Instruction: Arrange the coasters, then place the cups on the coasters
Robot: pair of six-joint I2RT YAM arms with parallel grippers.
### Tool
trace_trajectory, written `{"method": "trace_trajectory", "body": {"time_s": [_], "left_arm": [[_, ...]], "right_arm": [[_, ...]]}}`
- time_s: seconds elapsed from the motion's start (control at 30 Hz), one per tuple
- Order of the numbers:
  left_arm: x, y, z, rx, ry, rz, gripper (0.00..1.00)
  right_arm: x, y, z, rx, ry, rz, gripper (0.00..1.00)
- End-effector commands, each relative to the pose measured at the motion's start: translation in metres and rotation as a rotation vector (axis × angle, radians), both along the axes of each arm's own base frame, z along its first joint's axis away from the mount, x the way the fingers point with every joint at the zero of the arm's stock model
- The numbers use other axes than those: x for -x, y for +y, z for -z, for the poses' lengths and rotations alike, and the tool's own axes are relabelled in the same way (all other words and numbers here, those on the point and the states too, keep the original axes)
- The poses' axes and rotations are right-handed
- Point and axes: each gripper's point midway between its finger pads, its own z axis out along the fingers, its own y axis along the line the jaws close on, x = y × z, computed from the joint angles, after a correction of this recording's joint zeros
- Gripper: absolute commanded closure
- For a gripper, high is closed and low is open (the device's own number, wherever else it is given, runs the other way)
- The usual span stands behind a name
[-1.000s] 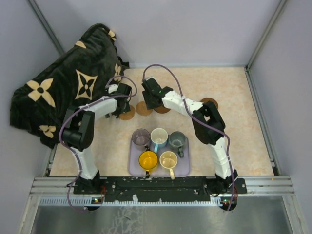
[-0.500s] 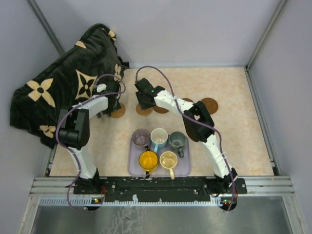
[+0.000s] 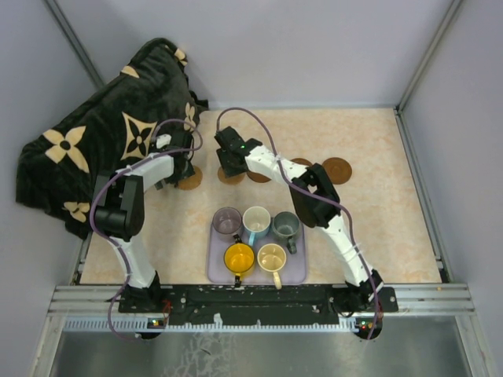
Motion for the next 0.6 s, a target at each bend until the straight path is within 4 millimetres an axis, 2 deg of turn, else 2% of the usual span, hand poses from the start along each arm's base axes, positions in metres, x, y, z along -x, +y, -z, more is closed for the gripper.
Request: {"method": "trace_trajectory", "body": {"time_s": [0.0,0.2,0.57], "left_arm": [[0.039,-0.001,0.043,0.019,0.207,0.053,0.01],[0.033,-0.006,0.043,0.043,0.191,0.063,0.01],[0.014,-0.021,0.046,0.108,0.151,0.082,0.01]], "right_arm": [[0.001,0.013,0.012,-0.010,0.021,-0.015,0.60],[0.001,0.018,0.020,-0.016,0.039,-0.021,0.60],[0.004,0.019,0.021,-0.001,0.036,-0.036,0.59]]}}
